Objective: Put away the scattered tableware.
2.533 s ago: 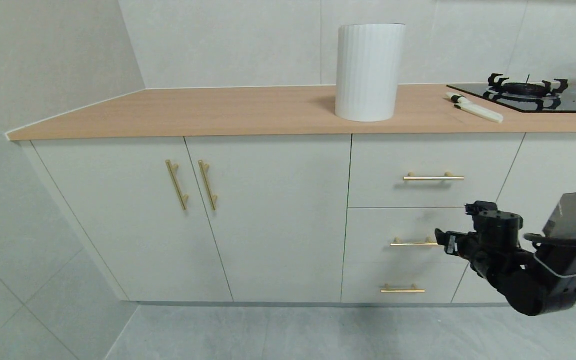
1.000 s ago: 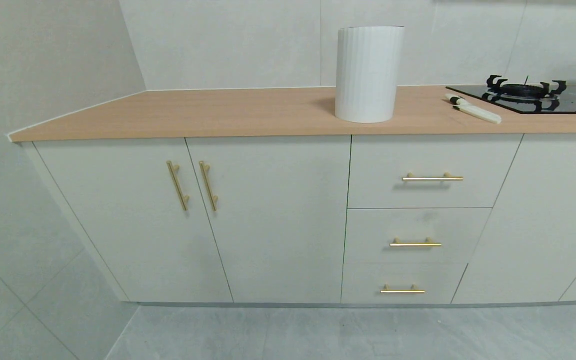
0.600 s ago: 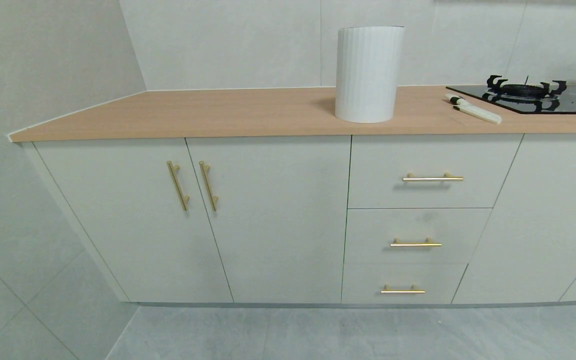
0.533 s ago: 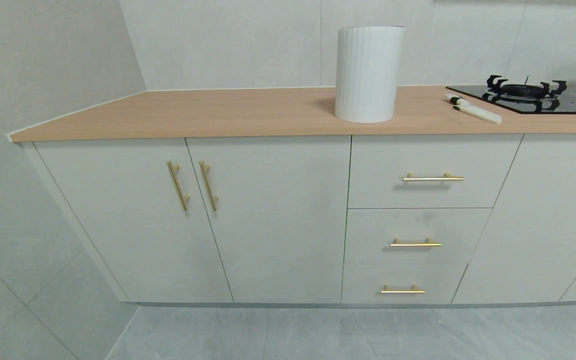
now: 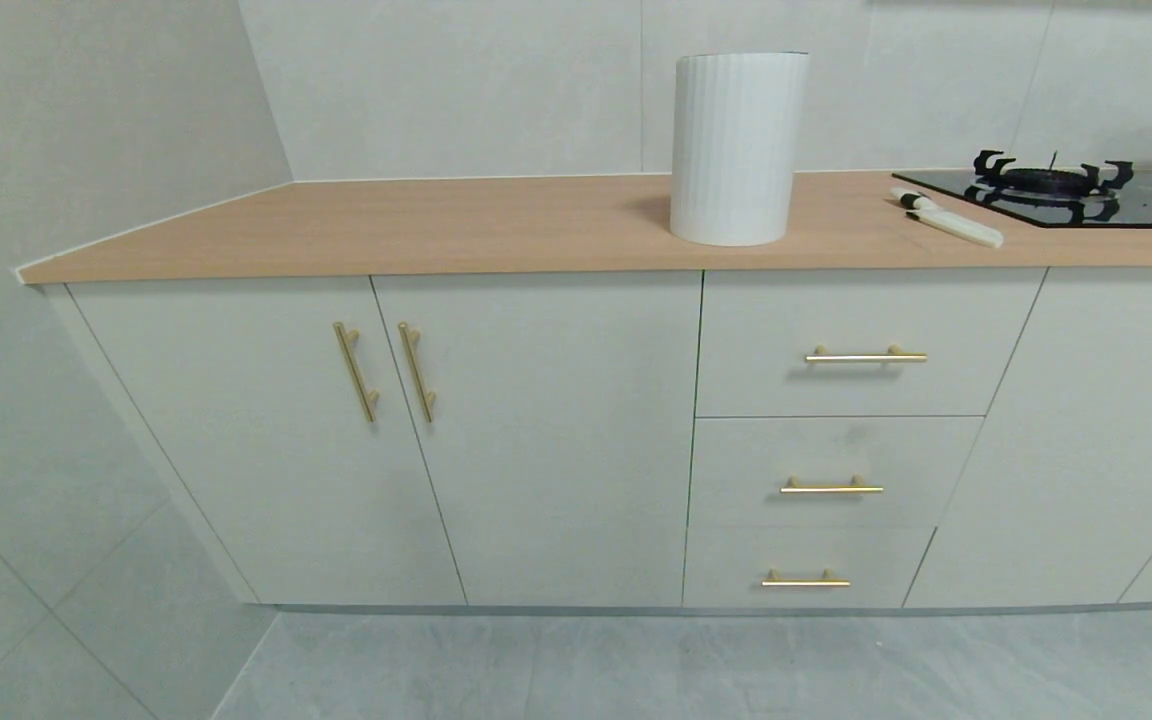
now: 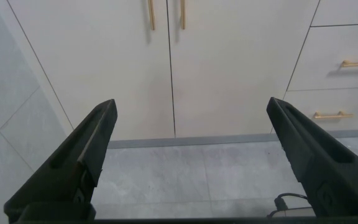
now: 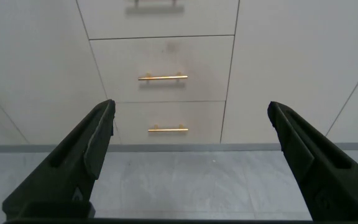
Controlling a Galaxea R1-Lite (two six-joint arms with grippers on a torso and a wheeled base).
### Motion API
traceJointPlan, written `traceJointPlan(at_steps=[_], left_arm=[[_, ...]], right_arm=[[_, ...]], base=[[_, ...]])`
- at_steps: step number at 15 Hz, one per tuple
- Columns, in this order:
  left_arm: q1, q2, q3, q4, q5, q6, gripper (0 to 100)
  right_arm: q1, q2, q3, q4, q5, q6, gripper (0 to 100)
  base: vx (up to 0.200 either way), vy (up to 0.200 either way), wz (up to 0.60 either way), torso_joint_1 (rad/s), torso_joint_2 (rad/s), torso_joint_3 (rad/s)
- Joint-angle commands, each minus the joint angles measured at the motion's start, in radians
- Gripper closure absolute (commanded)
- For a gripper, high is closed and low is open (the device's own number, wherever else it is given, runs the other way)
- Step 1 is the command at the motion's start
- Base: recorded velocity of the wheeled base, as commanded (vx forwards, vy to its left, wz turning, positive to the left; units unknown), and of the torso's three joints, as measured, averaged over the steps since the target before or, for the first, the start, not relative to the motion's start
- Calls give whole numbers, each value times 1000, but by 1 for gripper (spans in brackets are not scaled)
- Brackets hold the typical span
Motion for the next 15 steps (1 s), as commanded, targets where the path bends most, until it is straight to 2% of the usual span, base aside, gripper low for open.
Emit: traceJointPlan(at_steps=[1, 6, 8, 13, 15], left_arm=[[0, 0, 0, 0, 0, 0, 0], [0, 0, 0, 0, 0, 0, 0], [0, 0, 0, 1, 0, 14, 0], [0, 0, 0, 1, 0, 8, 0], [0, 0, 0, 1, 0, 8, 0]], right_arm=[[-1, 3, 0, 1, -1, -1, 0], [0, 3, 0, 1, -1, -1, 0], [0, 3, 0, 1, -2, 1, 0], [0, 4, 0, 1, -1, -2, 0], [0, 4, 0, 1, -1, -2, 0]], base=[[0, 0, 0, 0, 0, 0], [0, 0, 0, 0, 0, 0], [0, 0, 0, 0, 0, 0], [0, 0, 0, 0, 0, 0], [200, 0, 0, -2, 2, 7]])
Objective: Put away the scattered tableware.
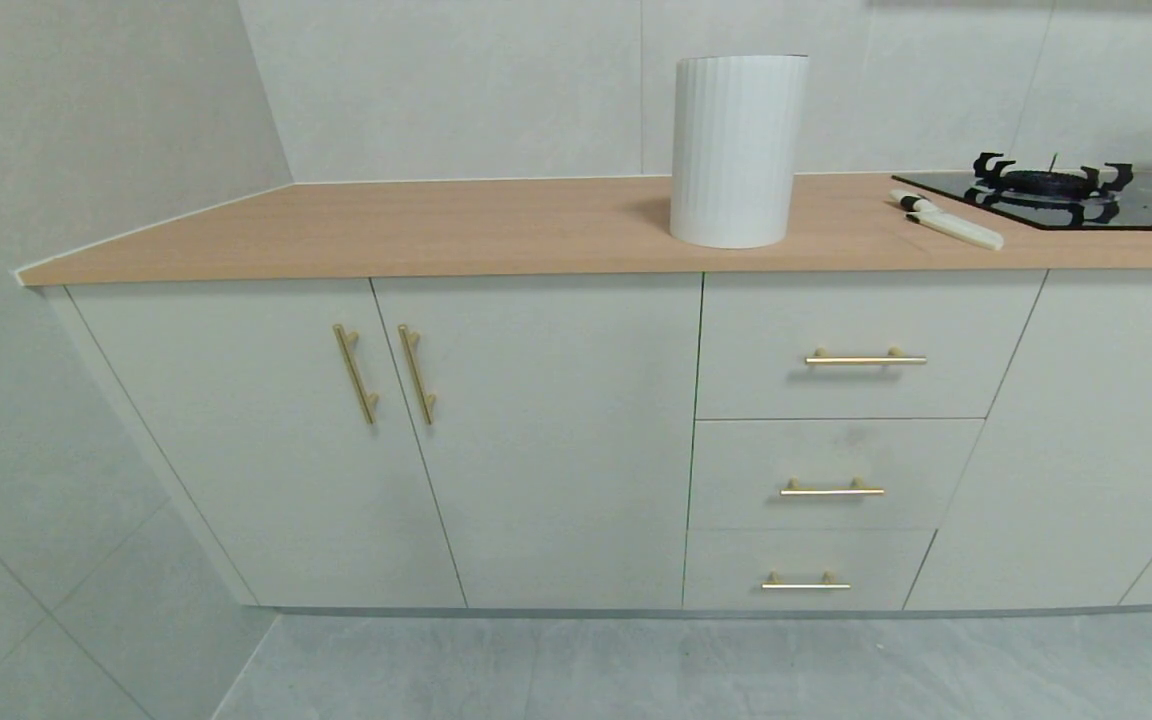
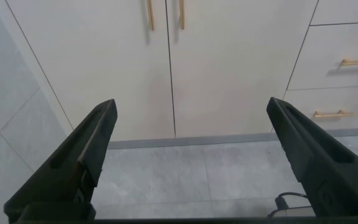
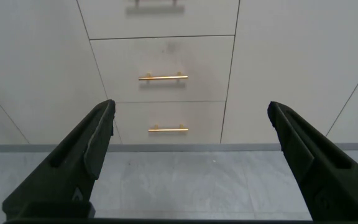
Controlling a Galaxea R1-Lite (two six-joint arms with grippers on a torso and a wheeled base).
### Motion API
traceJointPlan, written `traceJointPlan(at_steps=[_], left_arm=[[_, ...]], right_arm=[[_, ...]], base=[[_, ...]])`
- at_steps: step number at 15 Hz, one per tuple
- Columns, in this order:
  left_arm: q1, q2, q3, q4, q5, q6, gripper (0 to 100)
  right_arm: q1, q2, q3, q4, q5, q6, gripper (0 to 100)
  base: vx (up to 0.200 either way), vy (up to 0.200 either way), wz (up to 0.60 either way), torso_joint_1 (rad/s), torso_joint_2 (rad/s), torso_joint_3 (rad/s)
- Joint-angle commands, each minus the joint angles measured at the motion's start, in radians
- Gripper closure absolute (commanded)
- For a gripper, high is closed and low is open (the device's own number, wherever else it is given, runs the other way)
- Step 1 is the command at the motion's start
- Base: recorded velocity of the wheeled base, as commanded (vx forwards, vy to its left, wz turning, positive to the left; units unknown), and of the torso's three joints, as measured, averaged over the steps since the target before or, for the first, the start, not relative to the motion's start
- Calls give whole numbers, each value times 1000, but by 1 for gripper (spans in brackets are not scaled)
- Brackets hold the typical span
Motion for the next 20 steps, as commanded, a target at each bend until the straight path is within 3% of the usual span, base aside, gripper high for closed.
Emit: traceJointPlan(at_steps=[1, 16, 20], left_arm=[[0, 0, 0, 1, 1, 0, 0], [0, 0, 0, 1, 1, 0, 0], [0, 0, 0, 1, 1, 0, 0]], right_arm=[[0, 3, 0, 0, 0, 0, 0], [0, 3, 0, 0, 0, 0, 0], [0, 3, 0, 0, 0, 0, 0]], base=[[200, 0, 0, -2, -2, 2], [200, 0, 0, 1, 3, 3], [0, 0, -150, 1, 1, -1]])
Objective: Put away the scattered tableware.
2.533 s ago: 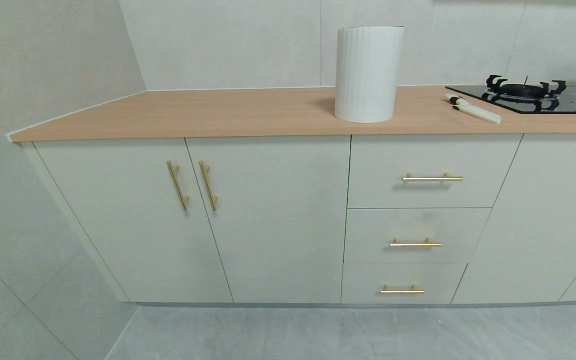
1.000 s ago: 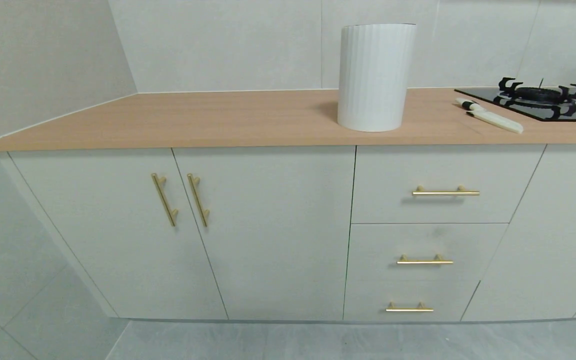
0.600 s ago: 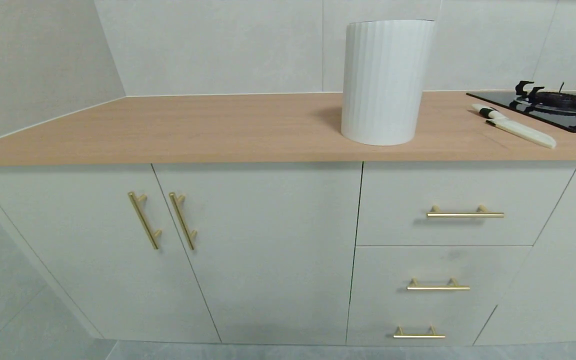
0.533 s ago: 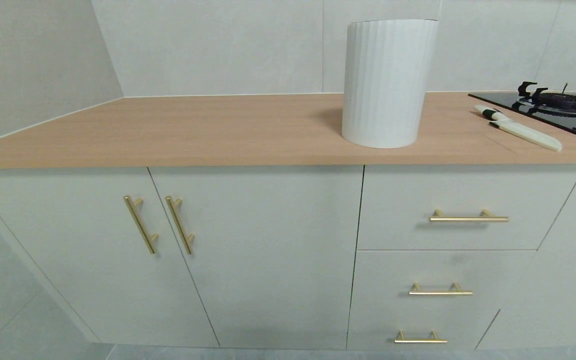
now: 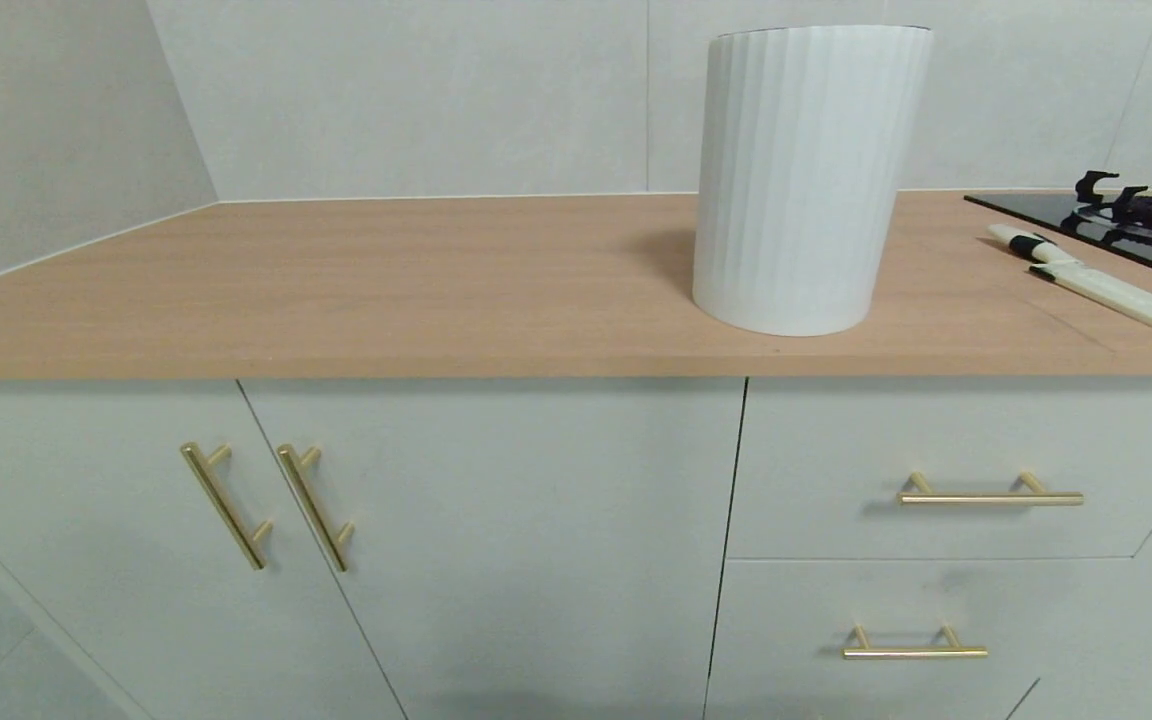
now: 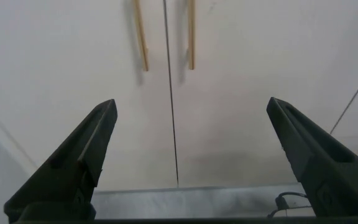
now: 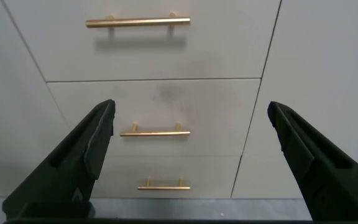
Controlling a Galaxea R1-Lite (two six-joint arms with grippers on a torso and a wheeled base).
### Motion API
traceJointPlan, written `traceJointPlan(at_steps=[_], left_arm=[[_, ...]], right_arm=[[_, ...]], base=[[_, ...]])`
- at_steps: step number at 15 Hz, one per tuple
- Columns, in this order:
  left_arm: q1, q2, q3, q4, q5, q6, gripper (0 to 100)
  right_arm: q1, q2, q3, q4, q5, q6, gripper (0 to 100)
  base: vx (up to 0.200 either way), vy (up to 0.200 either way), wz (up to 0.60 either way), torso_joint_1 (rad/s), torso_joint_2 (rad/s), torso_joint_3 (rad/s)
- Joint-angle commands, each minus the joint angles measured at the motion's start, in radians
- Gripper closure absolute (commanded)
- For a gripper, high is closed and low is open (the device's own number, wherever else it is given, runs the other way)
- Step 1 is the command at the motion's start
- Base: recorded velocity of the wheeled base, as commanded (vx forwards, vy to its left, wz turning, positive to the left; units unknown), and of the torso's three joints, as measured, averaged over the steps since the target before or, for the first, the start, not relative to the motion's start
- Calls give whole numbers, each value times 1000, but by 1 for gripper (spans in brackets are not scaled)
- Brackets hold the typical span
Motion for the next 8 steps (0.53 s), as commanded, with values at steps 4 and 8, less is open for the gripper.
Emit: traceJointPlan(at_steps=[4, 8], left_arm=[[0, 0, 0, 0, 0, 0, 0], [0, 0, 0, 0, 0, -2, 0]], right_arm=[[1, 2, 0, 0, 0, 0, 0], [1, 2, 0, 0, 0, 0, 0]], base=[[0, 0, 0, 0, 0, 0], [0, 0, 0, 0, 0, 0]])
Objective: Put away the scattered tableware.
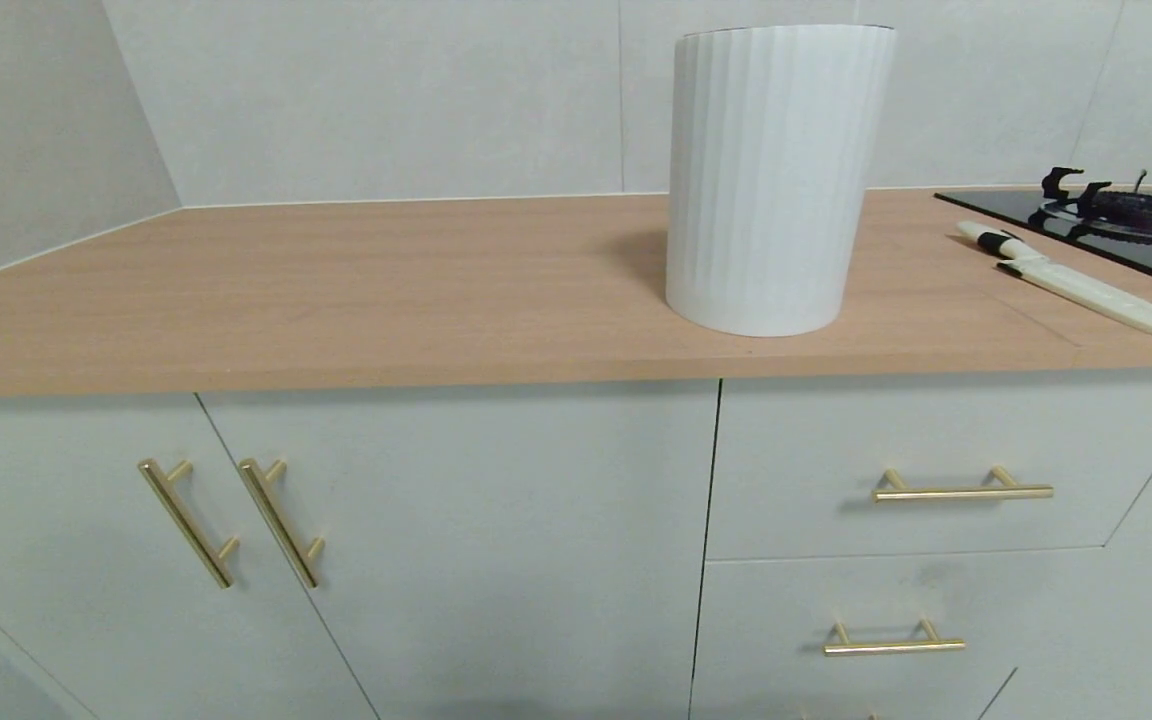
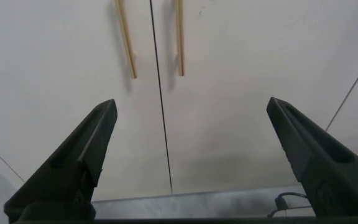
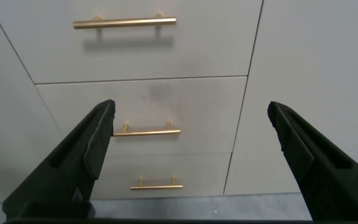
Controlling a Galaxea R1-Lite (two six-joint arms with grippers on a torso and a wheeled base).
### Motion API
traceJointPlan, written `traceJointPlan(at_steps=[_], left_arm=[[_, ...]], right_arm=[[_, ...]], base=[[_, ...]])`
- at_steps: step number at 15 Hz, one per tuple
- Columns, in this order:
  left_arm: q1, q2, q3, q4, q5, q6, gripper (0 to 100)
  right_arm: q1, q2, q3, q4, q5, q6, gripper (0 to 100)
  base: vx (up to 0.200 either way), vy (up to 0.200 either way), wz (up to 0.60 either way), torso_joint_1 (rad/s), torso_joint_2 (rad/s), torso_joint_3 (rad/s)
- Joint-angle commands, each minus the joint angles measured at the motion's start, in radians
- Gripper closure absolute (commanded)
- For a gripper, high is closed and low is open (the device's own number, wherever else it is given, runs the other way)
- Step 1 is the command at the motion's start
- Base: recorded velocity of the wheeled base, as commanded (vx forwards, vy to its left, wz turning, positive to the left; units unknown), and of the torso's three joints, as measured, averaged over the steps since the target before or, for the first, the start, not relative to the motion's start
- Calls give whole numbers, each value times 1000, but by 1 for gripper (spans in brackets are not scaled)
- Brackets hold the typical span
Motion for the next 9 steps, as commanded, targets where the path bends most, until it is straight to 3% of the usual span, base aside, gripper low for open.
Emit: traceJointPlan(at_steps=[1, 4, 9], left_arm=[[0, 0, 0, 0, 0, 1, 0], [0, 0, 0, 0, -1, 1, 0], [0, 0, 0, 0, 0, 1, 0]], right_arm=[[0, 2, 0, 0, 0, 0, 0], [0, 2, 0, 0, 0, 0, 0], [0, 2, 0, 0, 0, 0, 0]], base=[[0, 0, 0, 0, 0, 0], [0, 0, 0, 0, 0, 0], [0, -200, 0, 3, 1, 3]])
